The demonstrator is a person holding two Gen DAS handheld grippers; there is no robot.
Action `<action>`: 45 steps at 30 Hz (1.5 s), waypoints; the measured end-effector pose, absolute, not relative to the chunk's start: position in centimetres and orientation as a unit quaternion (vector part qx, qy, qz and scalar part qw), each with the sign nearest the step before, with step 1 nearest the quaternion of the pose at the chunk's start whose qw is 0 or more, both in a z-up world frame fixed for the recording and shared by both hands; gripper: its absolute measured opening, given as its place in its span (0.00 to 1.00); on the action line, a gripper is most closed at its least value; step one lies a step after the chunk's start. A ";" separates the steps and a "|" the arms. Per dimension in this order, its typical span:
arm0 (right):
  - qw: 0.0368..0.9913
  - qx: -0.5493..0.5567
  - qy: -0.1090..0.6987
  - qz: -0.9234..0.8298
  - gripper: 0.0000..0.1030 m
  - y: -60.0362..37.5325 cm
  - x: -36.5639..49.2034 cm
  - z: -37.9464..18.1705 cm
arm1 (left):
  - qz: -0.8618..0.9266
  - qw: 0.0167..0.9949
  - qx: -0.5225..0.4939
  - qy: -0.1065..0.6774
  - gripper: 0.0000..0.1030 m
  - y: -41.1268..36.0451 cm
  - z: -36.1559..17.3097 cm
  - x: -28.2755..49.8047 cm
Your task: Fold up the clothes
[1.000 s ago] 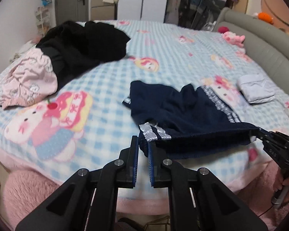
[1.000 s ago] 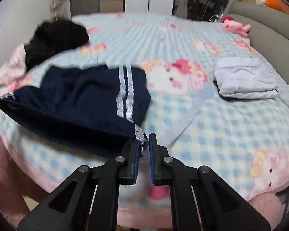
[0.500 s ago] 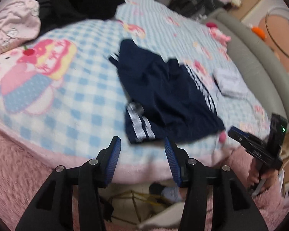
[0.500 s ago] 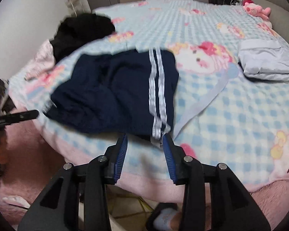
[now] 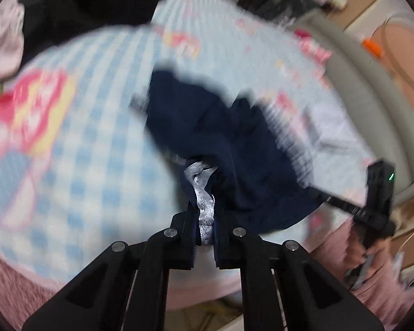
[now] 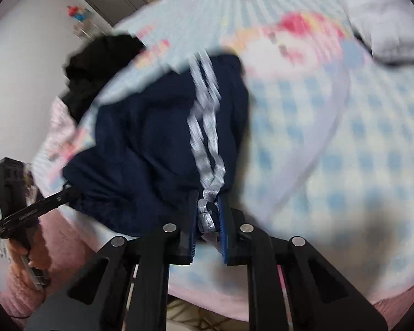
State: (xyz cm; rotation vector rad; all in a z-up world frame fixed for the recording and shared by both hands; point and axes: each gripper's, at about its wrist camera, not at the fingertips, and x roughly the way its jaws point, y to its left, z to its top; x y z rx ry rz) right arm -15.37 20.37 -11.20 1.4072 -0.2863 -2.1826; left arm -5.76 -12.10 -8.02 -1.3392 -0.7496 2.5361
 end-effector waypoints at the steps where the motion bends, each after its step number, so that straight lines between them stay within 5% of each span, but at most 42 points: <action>1: 0.271 0.502 -0.108 -0.814 0.10 20.4 -15.5 -9.6 | 0.860 0.097 -0.431 -0.256 0.09 -12.2 -6.3 -5.8; 8: 0.284 0.391 -0.165 -0.860 0.10 23.6 -13.1 0.4 | 0.871 0.117 -0.385 -0.280 0.09 -11.8 -0.2 -3.7; 13: 0.287 0.391 -0.185 -0.855 0.10 25.1 -10.4 1.6 | 0.868 0.107 -0.409 -0.259 0.09 -10.4 -0.7 -2.8; 18: 0.238 0.431 -0.100 -0.865 0.10 23.2 -16.4 -0.2 | 0.858 0.084 -0.462 -0.207 0.09 -8.9 -1.8 -11.0; 24: 0.222 0.401 -0.078 -0.885 0.10 22.8 -17.4 1.4 | 0.938 0.133 -0.284 -0.150 0.09 -7.7 13.3 -12.1; 27: 0.219 0.389 -0.083 -0.891 0.11 23.2 -16.2 1.5 | 0.946 0.127 -0.253 -0.155 0.09 -8.3 15.5 -10.6; 31: 0.216 0.373 -0.089 -0.898 0.12 23.8 -14.7 1.6 | 0.931 0.120 -0.291 -0.185 0.09 -9.6 10.9 -8.8; 36: 0.211 0.358 -0.096 -0.905 0.12 24.5 -12.8 1.3 | 0.863 0.097 -0.432 -0.242 0.10 -10.8 -2.9 -8.3; 40: 0.163 0.490 -0.097 -0.851 0.11 24.2 -12.9 -10.4 | 0.806 0.058 -0.540 -0.235 0.10 -9.7 -12.8 -7.3; 45: 0.157 0.517 -0.086 -0.837 0.10 24.9 -11.2 -13.4 | 0.805 0.076 -0.546 -0.219 0.09 -8.8 -13.6 -4.5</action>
